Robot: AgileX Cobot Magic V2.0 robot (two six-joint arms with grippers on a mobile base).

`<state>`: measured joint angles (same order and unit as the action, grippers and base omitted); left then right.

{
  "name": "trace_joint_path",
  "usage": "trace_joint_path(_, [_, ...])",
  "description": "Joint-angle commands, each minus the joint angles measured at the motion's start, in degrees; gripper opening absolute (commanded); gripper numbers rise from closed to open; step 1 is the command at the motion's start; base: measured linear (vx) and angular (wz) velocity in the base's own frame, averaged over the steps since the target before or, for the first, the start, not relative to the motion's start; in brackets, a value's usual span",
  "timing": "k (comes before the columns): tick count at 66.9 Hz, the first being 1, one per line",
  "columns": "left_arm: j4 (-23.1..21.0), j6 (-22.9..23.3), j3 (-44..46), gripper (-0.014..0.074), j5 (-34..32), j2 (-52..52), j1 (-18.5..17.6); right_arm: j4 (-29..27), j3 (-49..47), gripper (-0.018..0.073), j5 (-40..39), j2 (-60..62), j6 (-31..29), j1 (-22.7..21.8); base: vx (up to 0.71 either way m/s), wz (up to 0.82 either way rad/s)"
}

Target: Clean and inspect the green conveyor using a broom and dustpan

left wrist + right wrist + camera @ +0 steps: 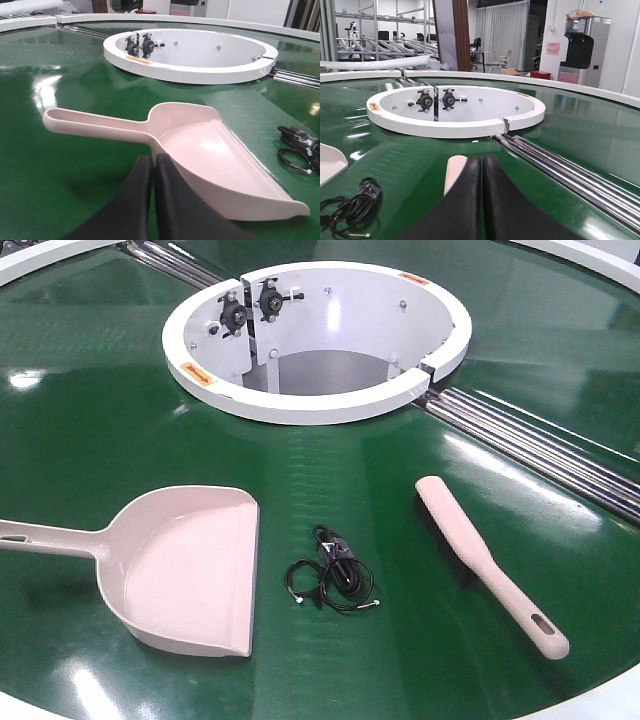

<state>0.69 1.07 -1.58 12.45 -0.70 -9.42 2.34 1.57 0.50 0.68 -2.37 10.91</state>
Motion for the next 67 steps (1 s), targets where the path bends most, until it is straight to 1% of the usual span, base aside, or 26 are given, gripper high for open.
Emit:
trace_joint_path(1, [-0.1,0.5,-0.6,-0.0006,-4.1,-0.8,0.1,0.0,0.2,-0.0008,-4.1,0.6,-0.5,0.0,0.0,0.0])
trace_joint_path(67, [-0.1,0.5,-0.6,-0.0006,-4.2,-0.8,0.1,0.0,0.2,-0.0008,-4.1,0.6,-0.5,0.0,0.0,0.0])
